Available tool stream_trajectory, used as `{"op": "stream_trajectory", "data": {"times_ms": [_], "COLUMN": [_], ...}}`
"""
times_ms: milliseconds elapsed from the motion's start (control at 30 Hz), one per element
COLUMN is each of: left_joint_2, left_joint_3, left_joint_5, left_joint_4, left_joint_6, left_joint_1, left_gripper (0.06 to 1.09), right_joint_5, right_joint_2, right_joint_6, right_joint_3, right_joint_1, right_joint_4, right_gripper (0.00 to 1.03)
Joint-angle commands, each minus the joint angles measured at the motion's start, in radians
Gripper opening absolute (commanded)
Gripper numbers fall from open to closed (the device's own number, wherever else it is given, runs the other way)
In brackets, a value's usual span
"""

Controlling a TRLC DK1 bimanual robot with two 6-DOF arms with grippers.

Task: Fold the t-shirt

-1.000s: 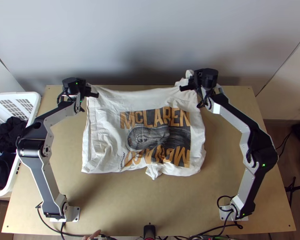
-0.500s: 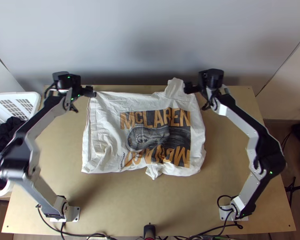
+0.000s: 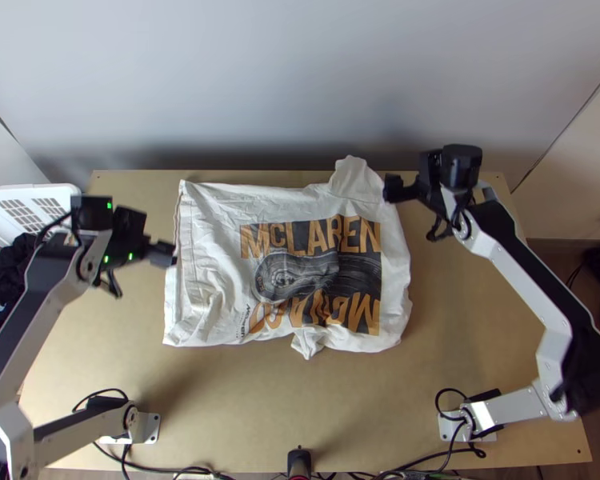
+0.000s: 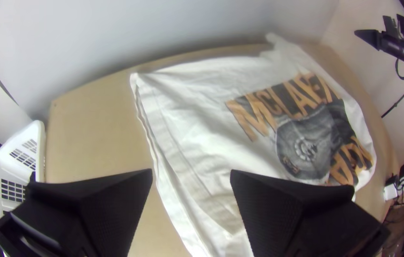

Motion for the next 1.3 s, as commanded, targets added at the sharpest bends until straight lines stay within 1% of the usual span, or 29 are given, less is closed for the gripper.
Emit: {"op": "stream_trajectory", "data": {"times_ms": [0, 100, 233, 567, 933, 1067, 1267], "left_joint_2": [-0.124, -0.092, -0.030, 0.098, 0.161, 0.172, 0.180], "left_joint_3": [-0.137, -0.161, -0.191, -0.224, -0.258, -0.263, -0.270], "left_joint_5": [0.026, 0.025, 0.023, 0.009, -0.040, -0.041, -0.041], "left_joint_4": [-0.196, -0.239, -0.233, -0.099, -0.002, 0.018, 0.083], "left_joint_6": [-0.003, -0.038, -0.064, -0.159, -0.170, -0.170, -0.175], "left_joint_1": [-0.053, -0.092, -0.125, -0.246, -0.249, -0.246, -0.226], "left_gripper": [0.86, 0.86, 0.86, 0.86, 0.86, 0.86, 0.45], "right_joint_5": [-0.009, -0.009, -0.009, -0.007, -0.007, -0.009, -0.009], "right_joint_2": [-0.188, -0.258, -0.330, -0.406, -0.455, -0.464, -0.470], "right_joint_6": [0.016, 0.019, 0.026, 0.019, 0.009, 0.007, 0.007], "right_joint_3": [-0.104, -0.154, -0.200, -0.240, -0.286, -0.297, -0.305], "right_joint_1": [0.042, 0.045, 0.041, 0.039, 0.041, 0.041, 0.042], "right_joint_4": [-0.099, -0.112, -0.140, -0.178, -0.195, -0.198, -0.198], "right_gripper": [0.98, 0.98, 0.98, 0.98, 0.98, 0.98, 0.98]}}
